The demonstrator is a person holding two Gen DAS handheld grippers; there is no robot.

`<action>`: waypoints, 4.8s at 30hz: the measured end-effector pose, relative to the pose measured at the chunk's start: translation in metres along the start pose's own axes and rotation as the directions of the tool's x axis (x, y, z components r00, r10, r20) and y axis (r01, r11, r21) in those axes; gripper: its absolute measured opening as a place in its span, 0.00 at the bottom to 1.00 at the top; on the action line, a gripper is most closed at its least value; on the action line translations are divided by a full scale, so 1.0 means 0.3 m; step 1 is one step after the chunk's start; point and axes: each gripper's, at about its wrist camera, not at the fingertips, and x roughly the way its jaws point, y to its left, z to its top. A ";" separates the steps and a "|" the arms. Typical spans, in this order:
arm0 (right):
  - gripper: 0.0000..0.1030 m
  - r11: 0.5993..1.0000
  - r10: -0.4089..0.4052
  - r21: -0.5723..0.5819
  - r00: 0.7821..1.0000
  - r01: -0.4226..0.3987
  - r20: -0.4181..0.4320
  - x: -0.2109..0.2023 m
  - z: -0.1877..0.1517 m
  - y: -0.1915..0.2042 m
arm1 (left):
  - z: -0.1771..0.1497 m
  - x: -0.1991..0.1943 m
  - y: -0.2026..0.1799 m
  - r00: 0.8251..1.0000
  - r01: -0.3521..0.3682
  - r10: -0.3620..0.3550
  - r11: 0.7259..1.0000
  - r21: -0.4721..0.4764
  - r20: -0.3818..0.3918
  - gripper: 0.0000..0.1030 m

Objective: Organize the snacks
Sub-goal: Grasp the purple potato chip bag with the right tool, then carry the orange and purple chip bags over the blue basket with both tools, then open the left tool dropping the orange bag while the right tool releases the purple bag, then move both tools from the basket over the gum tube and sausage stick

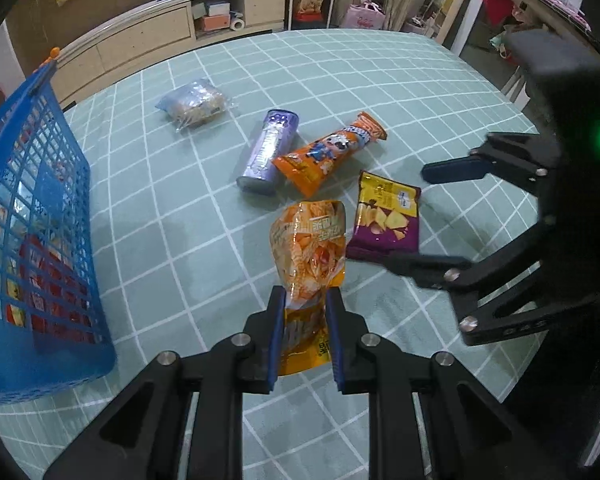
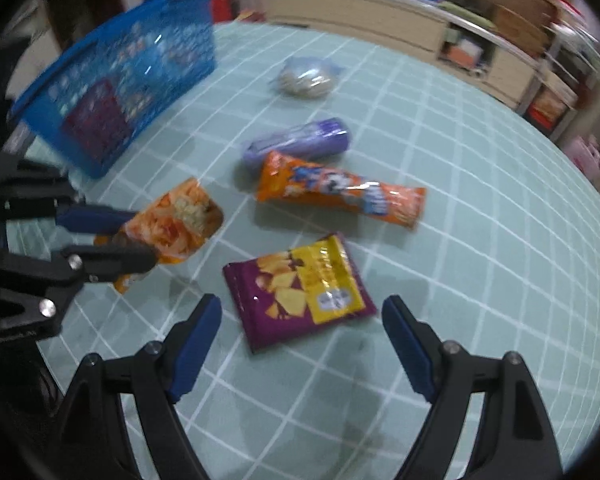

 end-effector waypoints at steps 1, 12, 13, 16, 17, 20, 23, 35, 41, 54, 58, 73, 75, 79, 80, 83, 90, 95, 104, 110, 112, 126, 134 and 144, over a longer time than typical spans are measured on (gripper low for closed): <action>0.83 1.000 0.003 -0.017 1.000 -0.003 -0.014 0.016 0.006 0.004 | 0.000 0.005 -0.004 1.000 -0.002 0.002 1.000 -0.003 -0.001 0.18; 0.69 0.995 0.028 -0.097 0.999 -0.026 0.015 0.045 0.011 0.019 | 0.002 0.030 0.021 1.000 -0.003 0.003 0.999 -0.041 -0.003 0.18; 0.61 0.994 0.032 -0.107 0.999 -0.029 0.019 0.035 0.002 0.025 | 0.002 0.036 0.023 1.000 -0.002 0.001 0.999 -0.044 -0.006 0.18; 0.59 0.992 0.030 -0.125 0.999 -0.027 0.028 0.028 -0.003 0.041 | -0.007 0.043 0.027 1.000 0.003 -0.004 0.998 -0.055 -0.010 0.18; 0.58 0.993 0.033 -0.119 0.999 -0.029 0.030 0.027 -0.006 0.040 | -0.012 0.043 0.027 1.000 0.004 -0.004 0.998 -0.057 -0.011 0.18; 0.58 0.994 0.035 -0.102 0.999 -0.032 0.036 0.019 -0.016 0.042 | -0.013 0.040 0.023 1.000 0.004 -0.004 0.998 -0.057 -0.007 0.18; 0.58 0.995 0.040 -0.093 0.998 -0.036 0.045 -0.006 -0.021 0.053 | -0.006 0.015 0.018 1.000 0.010 -0.009 0.998 -0.057 0.013 0.18; 0.58 0.999 -0.028 -0.027 0.987 0.032 0.157 -0.258 0.038 0.117 | 0.015 -0.255 -0.021 0.984 -0.005 0.009 1.000 -0.027 0.177 0.18; 0.58 0.998 -0.056 -0.008 0.970 0.059 0.237 -0.413 0.092 0.168 | 0.021 -0.437 0.014 0.962 -0.026 0.035 0.999 -0.038 0.271 0.18; 0.58 0.997 -0.020 -0.067 0.938 0.046 0.347 -0.521 0.252 0.332 | -0.026 -0.657 0.225 0.935 -0.075 0.118 0.988 -0.137 0.335 0.18; 0.58 0.996 0.005 -0.081 0.933 0.026 0.359 -0.519 0.310 0.378 | -0.053 -0.696 0.308 0.933 -0.084 0.141 0.980 -0.180 0.332 0.18; 0.58 0.997 0.034 -0.075 0.959 -0.014 0.281 -0.354 0.368 0.407 | -0.054 -0.498 0.447 0.970 -0.047 0.114 0.955 -0.294 0.216 0.21; 0.58 0.998 0.037 -0.064 0.960 -0.019 0.278 -0.347 0.366 0.393 | -0.042 -0.484 0.440 0.971 -0.049 0.113 0.958 -0.284 0.213 0.23; 0.58 0.999 0.035 -0.044 0.959 -0.024 0.281 -0.360 0.361 0.377 | -0.027 -0.488 0.435 0.966 -0.059 0.122 0.962 -0.268 0.227 0.39; 0.58 0.999 0.034 -0.040 0.959 -0.024 0.281 -0.366 0.359 0.373 | -0.027 -0.494 0.435 0.965 -0.066 0.129 0.962 -0.266 0.228 0.48; 0.58 0.999 0.029 -0.033 0.959 -0.021 0.283 -0.385 0.356 0.378 | -0.038 -0.513 0.440 0.964 -0.085 0.144 0.962 -0.258 0.222 0.58; 0.58 0.998 0.037 -0.053 0.955 -0.022 0.294 -0.425 0.367 0.428 | -0.082 -0.587 0.483 0.957 -0.104 0.170 0.958 -0.268 0.234 0.64; 0.58 0.995 0.057 -0.096 0.956 -0.031 0.289 -0.421 0.402 0.491 | -0.112 -0.636 0.542 0.948 -0.133 0.204 0.951 -0.280 0.244 0.68; 0.58 0.985 0.074 -0.170 0.969 -0.033 0.238 -0.330 0.495 0.570 | -0.143 -0.634 0.654 0.944 -0.157 0.238 0.934 -0.322 0.230 0.68; 0.58 0.980 0.048 -0.200 0.979 -0.008 0.199 -0.252 0.534 0.599 | -0.159 -0.596 0.700 0.949 -0.142 0.225 0.931 -0.336 0.222 0.68; 0.58 0.980 0.047 -0.199 0.981 -0.009 0.186 -0.227 0.542 0.597 | -0.160 -0.589 0.709 0.950 -0.138 0.220 0.932 -0.335 0.221 0.68; 0.84 0.984 0.004 -0.178 0.984 0.029 0.181 -0.193 0.523 0.581 | -0.188 -0.576 0.705 0.951 -0.134 0.220 0.928 -0.348 0.219 0.68; 0.85 0.991 0.007 -0.130 0.979 0.020 0.204 -0.296 0.477 0.552 | -0.189 -0.636 0.625 0.941 -0.126 0.216 0.938 -0.323 0.261 0.77; 0.85 0.998 0.017 -0.062 0.967 -0.001 0.255 -0.413 0.422 0.497 | -0.153 -0.678 0.497 0.935 -0.116 0.192 0.960 -0.256 0.297 0.78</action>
